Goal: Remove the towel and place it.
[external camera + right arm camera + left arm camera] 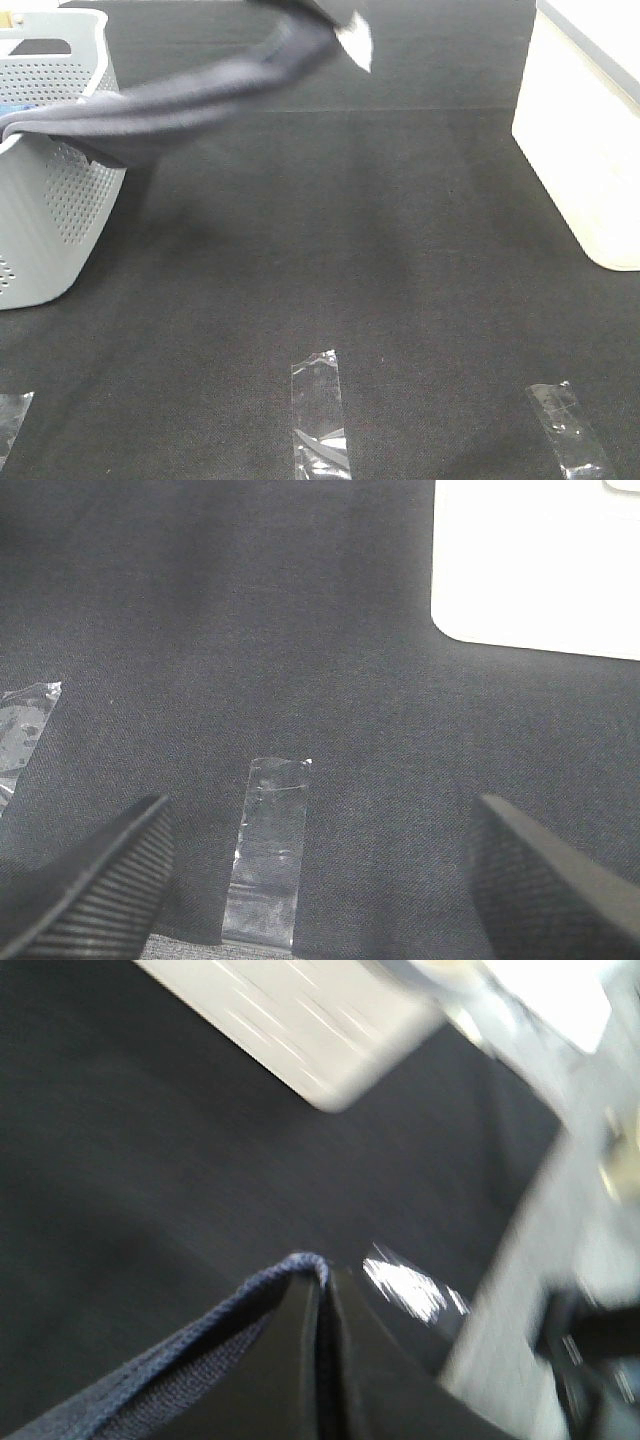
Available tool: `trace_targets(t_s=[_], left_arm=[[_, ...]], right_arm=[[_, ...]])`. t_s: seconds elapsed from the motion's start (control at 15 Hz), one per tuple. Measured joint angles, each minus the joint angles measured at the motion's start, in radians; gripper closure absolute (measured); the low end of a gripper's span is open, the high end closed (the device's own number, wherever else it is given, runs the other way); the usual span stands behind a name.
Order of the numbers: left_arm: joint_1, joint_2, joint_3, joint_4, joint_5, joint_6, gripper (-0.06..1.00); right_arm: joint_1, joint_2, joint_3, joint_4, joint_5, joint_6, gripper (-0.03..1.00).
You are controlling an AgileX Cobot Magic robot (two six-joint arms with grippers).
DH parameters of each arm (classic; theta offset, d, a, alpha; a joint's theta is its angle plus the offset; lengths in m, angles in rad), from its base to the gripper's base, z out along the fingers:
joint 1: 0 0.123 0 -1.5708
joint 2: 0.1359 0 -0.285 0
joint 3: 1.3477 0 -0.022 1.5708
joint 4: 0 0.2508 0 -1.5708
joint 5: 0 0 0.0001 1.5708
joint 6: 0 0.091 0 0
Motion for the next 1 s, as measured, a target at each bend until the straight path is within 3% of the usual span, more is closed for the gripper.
trace_targets(t_s=[0.2, 0.6, 0.8, 0.87, 1.0], left_arm=[[-0.071, -0.040, -0.037, 0.007, 0.173, 0.063, 0.94], [-0.071, -0.094, -0.203, 0.019, 0.176, 0.020, 0.94], [-0.071, -0.086, -0.208, 0.228, -0.149, -0.184, 0.94], [-0.070, -0.070, -0.208, 0.271, -0.249, -0.267, 0.94], [-0.081, -0.022, -0.209, 0.278, -0.311, -0.337, 0.94]], right_arm=[[0.000, 0.000, 0.000, 0.000, 0.000, 0.000, 0.21], [0.000, 0.000, 0.000, 0.000, 0.000, 0.000, 0.21], [0.000, 0.000, 0.000, 0.000, 0.000, 0.000, 0.21], [0.000, 0.000, 0.000, 0.000, 0.000, 0.000, 0.21], [0.000, 0.000, 0.000, 0.000, 0.000, 0.000, 0.21]])
